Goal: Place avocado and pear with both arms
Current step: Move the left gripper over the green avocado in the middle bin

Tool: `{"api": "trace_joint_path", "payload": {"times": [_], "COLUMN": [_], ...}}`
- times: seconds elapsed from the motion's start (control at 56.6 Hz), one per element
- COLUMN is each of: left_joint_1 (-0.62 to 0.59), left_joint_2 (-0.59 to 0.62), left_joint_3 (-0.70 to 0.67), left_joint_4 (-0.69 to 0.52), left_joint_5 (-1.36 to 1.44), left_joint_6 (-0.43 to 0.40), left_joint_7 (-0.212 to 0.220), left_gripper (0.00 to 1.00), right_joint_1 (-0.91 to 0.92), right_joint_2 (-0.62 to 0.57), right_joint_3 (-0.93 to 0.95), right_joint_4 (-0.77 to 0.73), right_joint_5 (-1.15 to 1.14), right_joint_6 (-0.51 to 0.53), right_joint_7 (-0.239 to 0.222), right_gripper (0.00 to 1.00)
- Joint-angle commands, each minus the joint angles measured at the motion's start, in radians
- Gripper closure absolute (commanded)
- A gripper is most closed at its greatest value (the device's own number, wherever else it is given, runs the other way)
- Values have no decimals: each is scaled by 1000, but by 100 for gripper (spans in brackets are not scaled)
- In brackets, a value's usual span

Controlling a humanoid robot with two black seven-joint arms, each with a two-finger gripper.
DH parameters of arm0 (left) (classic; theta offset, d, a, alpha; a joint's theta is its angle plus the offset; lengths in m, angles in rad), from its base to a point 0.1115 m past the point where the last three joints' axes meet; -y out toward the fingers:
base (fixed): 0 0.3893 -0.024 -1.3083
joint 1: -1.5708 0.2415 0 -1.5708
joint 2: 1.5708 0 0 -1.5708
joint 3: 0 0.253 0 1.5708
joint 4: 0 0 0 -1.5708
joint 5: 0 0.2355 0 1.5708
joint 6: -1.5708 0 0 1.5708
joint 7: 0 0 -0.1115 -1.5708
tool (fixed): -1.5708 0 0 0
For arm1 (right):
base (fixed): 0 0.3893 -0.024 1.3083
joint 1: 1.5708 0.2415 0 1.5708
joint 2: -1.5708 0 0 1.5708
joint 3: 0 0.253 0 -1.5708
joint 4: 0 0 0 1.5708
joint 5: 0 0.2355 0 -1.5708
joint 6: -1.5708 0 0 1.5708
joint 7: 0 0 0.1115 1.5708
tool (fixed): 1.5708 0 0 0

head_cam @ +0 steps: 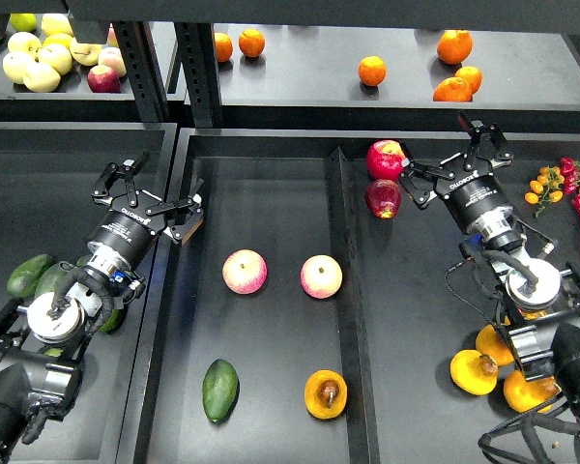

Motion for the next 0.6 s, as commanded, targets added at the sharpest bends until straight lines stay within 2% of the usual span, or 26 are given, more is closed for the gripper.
{"api": "trace_joint_path", "payload": {"times": [0.0, 0.053, 0.141, 0.336, 0.583], "left_joint_1": [-122, -185, -211, -198, -208], "left_joint_2": [47, 45, 44, 42, 53], "left_joint_3": [376, 447, 481, 504, 601], "left_joint_4": [-39, -52, -41, -35, -59], "left_joint_5": [-5, -7, -4, -4, 24], "left_joint_6": [0, 0, 0, 0, 0], "left_joint_7": [5, 5, 5, 5, 5], "left_gripper": [6, 6, 6, 6, 7], "right_joint_1": [17, 17, 17, 16, 17], "right_joint_2": [0, 0, 0, 0, 0], "right_joint_3": [26, 30, 30, 30, 26], "right_joint_4": [-23, -24, -26, -26, -26], "right_joint_5": [4, 27, 49, 57, 57], "right_joint_6": [0, 0, 0, 0, 0], "right_joint_7": [0, 0, 0, 0, -3], "right_gripper": [1, 1, 1, 1, 1]}}
